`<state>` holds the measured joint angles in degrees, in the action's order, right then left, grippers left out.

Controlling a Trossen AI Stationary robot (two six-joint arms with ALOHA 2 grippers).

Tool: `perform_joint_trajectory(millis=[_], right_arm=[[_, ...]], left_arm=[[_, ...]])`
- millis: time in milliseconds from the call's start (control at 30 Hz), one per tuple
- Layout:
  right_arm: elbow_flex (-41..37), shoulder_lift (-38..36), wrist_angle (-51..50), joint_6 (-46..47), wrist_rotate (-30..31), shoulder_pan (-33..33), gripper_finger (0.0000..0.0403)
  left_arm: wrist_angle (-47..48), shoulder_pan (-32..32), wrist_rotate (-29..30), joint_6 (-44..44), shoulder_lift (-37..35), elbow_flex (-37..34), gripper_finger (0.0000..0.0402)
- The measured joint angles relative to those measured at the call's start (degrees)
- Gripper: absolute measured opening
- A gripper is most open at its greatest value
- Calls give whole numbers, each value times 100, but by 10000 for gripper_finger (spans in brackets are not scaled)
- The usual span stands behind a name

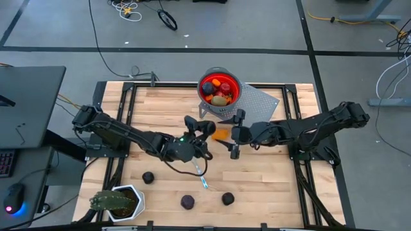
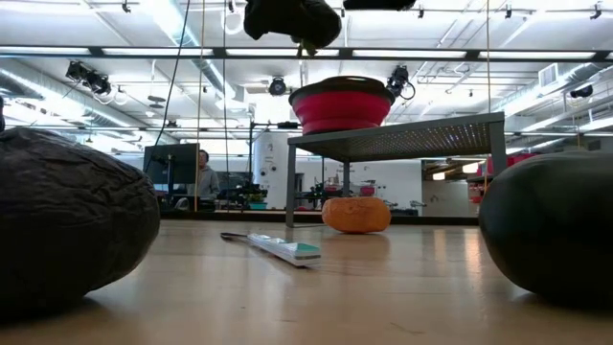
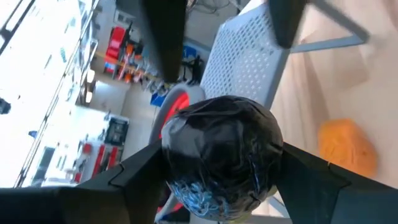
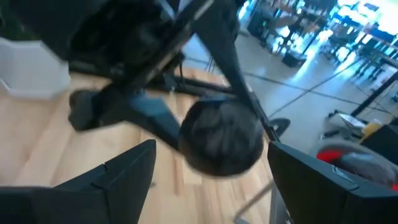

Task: Pick & Place Fruit
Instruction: Put the mangosteen into the red strainer bowl

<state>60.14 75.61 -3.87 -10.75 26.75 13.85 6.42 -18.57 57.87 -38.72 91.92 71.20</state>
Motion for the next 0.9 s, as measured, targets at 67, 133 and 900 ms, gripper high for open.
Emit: perform_joint_trajectory(millis=[67, 133, 900], right_arm=[[0, 0, 174, 4, 145, 4, 318], [0, 0, 293, 63, 295, -7, 318], [-2, 743, 1484, 144, 165, -322, 380]], left_arm=[[-3, -4, -23, -76, 0, 0, 273], [-3, -4, 51, -125, 0, 0, 272], [-379, 1, 148, -418, 2, 0, 272]])
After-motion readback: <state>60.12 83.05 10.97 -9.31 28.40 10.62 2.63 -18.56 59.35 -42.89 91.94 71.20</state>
